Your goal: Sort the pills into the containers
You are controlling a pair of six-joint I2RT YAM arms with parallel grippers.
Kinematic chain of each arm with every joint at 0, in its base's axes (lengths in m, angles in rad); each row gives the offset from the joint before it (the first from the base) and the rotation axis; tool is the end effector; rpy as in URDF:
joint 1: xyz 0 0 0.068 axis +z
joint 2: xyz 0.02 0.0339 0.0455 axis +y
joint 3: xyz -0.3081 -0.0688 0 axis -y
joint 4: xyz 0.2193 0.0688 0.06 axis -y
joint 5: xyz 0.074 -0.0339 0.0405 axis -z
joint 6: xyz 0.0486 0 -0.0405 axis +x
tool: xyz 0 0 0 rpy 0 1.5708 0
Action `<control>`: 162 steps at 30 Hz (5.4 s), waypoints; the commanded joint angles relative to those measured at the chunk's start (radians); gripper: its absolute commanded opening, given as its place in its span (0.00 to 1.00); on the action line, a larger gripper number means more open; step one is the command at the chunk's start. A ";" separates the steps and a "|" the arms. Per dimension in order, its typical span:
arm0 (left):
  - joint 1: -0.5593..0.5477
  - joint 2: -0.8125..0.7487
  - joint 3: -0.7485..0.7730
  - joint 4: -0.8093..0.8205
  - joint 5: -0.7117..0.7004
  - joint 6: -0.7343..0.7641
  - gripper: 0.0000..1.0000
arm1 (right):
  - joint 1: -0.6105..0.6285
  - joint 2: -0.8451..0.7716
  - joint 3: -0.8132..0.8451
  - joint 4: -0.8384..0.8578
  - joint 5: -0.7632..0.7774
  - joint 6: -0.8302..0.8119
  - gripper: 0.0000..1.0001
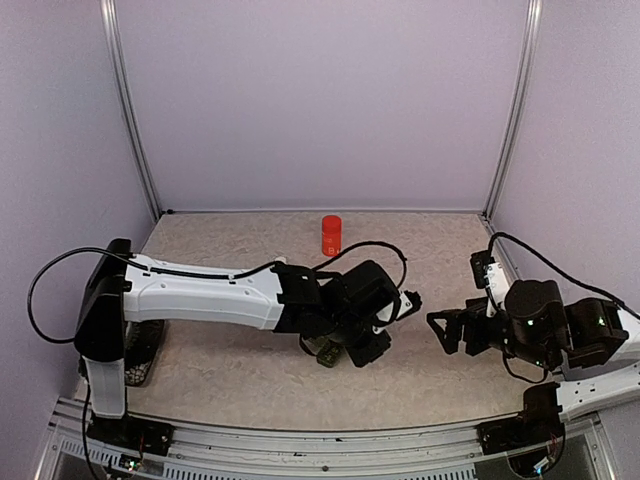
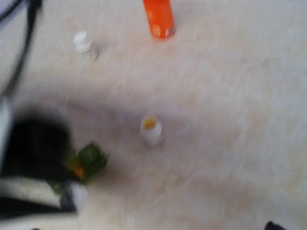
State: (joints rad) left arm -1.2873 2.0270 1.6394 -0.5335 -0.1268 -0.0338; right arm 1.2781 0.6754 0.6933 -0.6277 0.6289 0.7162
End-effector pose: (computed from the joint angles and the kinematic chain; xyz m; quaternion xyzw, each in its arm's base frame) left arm 0.1333 -0.4355 0.2654 0.5383 0.7779 -0.1480 0.2884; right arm 0.0535 0.0785 0.3052 -0.0965 0.8499 0.2203 0.4689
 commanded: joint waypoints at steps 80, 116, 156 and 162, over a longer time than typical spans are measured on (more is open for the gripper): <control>0.340 -0.097 0.095 -0.062 0.041 -0.174 0.20 | -0.391 1.260 -0.192 1.666 -0.315 -0.564 0.45; 0.306 -0.008 0.068 0.038 0.052 -0.196 0.20 | -0.423 1.117 -0.221 1.503 -0.437 -0.561 0.82; 0.215 0.368 0.488 -0.181 -0.090 -0.123 0.21 | -0.428 0.426 -0.319 0.654 -0.131 -0.147 1.00; 0.211 0.377 0.498 -0.194 -0.067 -0.120 0.21 | -0.427 0.420 -0.315 0.649 -0.128 -0.155 1.00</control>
State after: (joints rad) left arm -1.0676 2.3768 2.1056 -0.7040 -0.1982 -0.1677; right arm 0.8608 1.1114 0.3840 0.0406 0.4843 0.5587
